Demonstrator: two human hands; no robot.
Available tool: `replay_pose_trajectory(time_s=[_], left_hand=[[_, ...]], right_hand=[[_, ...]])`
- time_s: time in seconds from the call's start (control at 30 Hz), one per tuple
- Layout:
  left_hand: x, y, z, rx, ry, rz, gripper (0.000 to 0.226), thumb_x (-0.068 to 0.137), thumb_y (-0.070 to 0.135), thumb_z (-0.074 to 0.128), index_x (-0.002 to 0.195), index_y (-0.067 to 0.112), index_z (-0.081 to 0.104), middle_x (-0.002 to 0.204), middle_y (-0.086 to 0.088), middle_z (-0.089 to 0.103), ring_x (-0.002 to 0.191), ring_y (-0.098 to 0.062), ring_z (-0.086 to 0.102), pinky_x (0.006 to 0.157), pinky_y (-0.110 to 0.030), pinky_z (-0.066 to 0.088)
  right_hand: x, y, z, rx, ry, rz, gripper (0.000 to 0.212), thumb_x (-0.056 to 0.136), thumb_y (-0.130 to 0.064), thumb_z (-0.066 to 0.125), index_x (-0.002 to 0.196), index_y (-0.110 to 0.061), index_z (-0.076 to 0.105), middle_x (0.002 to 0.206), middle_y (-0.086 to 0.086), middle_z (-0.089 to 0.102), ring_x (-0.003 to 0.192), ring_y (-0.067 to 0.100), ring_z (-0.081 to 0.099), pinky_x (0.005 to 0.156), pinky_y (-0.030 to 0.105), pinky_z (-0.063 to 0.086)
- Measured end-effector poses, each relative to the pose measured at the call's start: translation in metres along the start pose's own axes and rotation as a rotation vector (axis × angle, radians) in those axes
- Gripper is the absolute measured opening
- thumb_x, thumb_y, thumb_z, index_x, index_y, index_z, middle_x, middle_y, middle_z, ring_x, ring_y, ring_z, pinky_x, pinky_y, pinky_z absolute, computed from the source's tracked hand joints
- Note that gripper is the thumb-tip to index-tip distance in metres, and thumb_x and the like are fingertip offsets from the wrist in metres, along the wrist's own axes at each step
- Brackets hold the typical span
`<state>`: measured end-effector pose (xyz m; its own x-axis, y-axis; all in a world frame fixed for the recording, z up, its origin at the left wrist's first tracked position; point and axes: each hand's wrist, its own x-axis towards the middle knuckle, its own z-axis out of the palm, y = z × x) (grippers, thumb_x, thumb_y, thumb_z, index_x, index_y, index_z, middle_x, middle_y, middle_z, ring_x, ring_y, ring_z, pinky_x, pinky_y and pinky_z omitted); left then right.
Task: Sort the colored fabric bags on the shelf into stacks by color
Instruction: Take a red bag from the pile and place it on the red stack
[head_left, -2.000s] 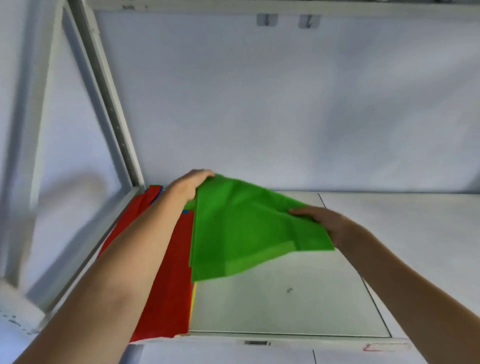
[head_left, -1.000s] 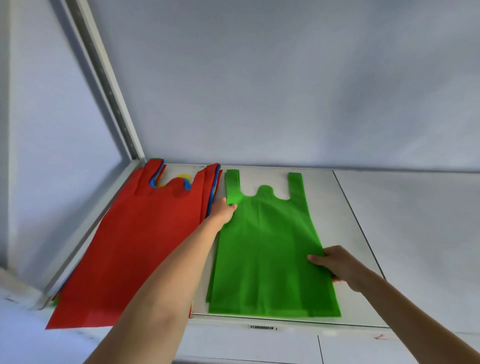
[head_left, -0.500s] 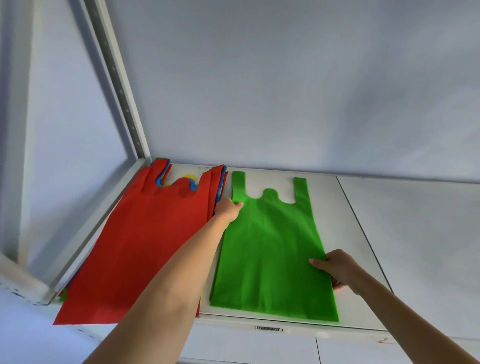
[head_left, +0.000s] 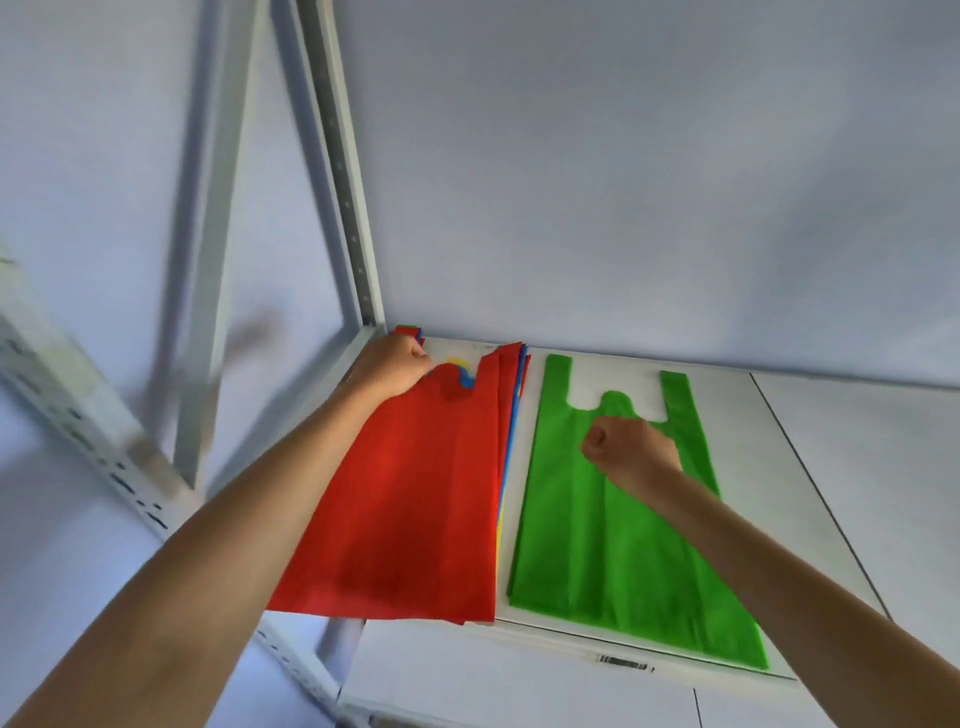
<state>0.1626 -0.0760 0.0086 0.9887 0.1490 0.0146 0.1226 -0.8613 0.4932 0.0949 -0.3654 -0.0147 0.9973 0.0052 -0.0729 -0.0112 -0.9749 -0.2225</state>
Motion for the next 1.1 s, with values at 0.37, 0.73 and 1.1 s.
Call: replay_pose_trajectory(time_s=[0.37,0.73,1.1], left_hand=[[-0.022,-0.131,0.018,0.158,-0.114,-0.117,0.03,0.091,0.04,0.054,0.091,0.011,0.061,0.096,-0.008,0.068,0.081,-0.022,0.063,0.077,-0.036,0.051],[-0.01,-0.132,0.031,0.194,-0.123,-0.075,0.042,0.086,0.053,0.058,0.092,0.012,0.063,0.106,-0.011,0.061,0.093,-0.025,0.062,0.08,-0.037,0.053],[-0.008,-0.133,0.03,0.189,-0.163,-0.093,0.039,0.086,0.053,0.057,0.085,0.015,0.058,0.106,-0.011,0.062,0.088,-0.024,0.063,0.072,-0.033,0.049]], right_hand=[[0.021,-0.102,0.083,0.243,-0.064,0.094,0.041,0.085,-0.046,0.06,0.11,-0.013,0.057,0.113,0.005,0.06,0.099,0.025,0.062,0.079,0.033,0.051],[0.014,-0.123,0.099,0.243,0.166,0.018,0.031,0.088,-0.004,0.049,0.115,-0.012,0.061,0.117,0.008,0.054,0.108,0.028,0.054,0.084,0.037,0.048],[0.013,-0.127,0.107,0.392,0.135,0.02,0.037,0.088,-0.014,0.056,0.124,-0.012,0.06,0.125,0.007,0.046,0.113,0.025,0.05,0.099,0.031,0.041]])
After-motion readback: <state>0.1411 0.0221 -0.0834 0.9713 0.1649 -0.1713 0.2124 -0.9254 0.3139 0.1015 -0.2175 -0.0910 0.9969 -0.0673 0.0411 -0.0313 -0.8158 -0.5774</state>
